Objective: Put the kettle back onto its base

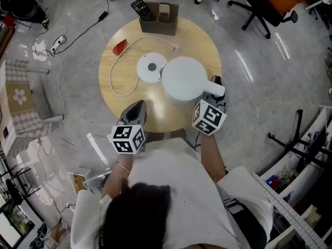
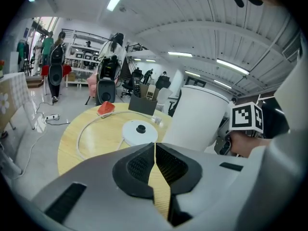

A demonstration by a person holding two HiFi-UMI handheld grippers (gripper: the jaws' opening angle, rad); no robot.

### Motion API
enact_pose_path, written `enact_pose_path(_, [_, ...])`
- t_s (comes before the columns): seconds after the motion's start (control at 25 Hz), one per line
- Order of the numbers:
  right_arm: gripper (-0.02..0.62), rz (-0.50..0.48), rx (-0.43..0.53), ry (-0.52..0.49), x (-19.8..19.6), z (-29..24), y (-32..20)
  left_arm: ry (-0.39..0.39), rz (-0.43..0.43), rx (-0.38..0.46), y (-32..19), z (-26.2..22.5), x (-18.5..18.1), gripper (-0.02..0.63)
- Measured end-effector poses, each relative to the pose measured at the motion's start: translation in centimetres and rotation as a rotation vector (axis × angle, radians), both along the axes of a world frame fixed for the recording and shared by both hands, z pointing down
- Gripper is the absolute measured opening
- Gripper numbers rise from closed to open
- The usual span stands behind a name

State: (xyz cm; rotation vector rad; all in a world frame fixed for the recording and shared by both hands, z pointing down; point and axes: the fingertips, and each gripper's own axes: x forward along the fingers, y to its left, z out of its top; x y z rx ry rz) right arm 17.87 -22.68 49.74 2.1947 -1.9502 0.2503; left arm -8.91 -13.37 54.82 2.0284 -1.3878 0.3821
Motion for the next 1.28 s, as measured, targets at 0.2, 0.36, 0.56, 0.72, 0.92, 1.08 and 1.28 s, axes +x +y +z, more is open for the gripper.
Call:
enact_pose_path(0.2, [0.034, 0.01, 0.011, -0.06, 0.1, -0.7, 0.2, 0.006, -0.001, 0.002, 0.1, 0.0, 0.1, 0.032])
enact_pose_path(0.36, [0.034, -0.012, 0.048, -0.065, -0.5, -2.3, -0.7, 0.017, -0.017, 0.002, 0.0, -0.1, -0.3, 0.032])
enact_pose_path(0.56, [0.034, -0.029, 0.076, -0.078, -1.3, -4.4, -1.4, 0.042, -0.047, 0.002, 0.1, -0.2, -0.9, 0.032])
enact_pose_path(0.72, [0.034, -0.055, 0.099, -0.093, -2.2, -5.9, -2.4, 0.07, -0.086, -0.004, 0.2, -0.2, -1.7, 0.032])
enact_pose_path(0.92, [0.038, -0.089, 0.092, -0.068, -4.0, -7.0, -3.2, 0.083, -0.122, -0.008, 0.4, -0.1, -2.7, 0.032])
enact_pose_path(1.08, [0.038, -0.108, 0.078, -0.091, -5.1, -6.9, -4.0, 0.108, -0.169, -0.014, 0.6, 0.0, -3.4, 0.032])
enact_pose_path(1.28, [0.038, -0.135, 0.077, -0.075, -6.6, -7.1, -5.2, 0.125, -0.2, -0.012, 0.5, -0.1, -4.2, 0.032])
